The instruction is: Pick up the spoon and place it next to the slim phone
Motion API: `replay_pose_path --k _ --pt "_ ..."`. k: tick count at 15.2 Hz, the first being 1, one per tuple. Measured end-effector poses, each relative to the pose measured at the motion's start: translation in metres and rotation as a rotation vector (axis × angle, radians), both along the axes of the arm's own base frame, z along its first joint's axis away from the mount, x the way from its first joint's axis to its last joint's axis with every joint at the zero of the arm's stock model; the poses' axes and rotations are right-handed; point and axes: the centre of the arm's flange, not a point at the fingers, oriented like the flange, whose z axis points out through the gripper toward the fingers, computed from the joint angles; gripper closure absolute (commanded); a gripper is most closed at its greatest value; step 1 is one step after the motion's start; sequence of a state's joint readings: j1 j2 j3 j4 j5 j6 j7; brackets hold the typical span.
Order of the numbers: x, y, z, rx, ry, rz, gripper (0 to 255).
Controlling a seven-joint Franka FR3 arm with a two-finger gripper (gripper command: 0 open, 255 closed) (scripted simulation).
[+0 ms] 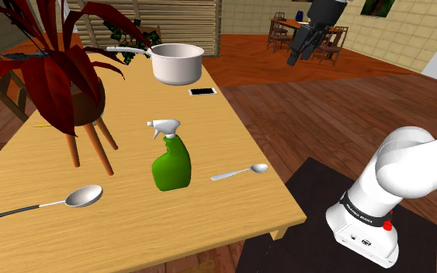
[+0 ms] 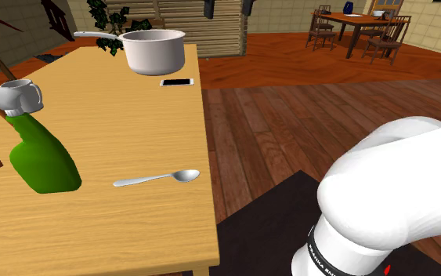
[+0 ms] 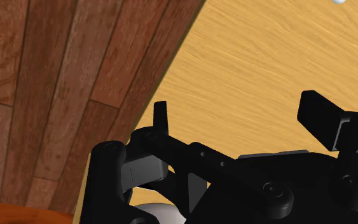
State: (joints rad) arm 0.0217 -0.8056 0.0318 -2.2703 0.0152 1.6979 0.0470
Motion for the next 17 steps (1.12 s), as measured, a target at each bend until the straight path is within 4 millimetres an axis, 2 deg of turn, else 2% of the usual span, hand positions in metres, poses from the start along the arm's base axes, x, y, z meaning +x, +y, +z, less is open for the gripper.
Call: replay_pose_path --k 2,4,13,17 --pt "0.0 0.002 -0.005 0.002 0.001 0.015 0" --pt "0.008 0.014 -0.02 0.008 0.005 0.067 0" --pt "0.034 0.064 -0.116 0.044 0.025 0.351 0" --pt "0.037 0.09 -0.155 0.06 0.034 0.48 0"
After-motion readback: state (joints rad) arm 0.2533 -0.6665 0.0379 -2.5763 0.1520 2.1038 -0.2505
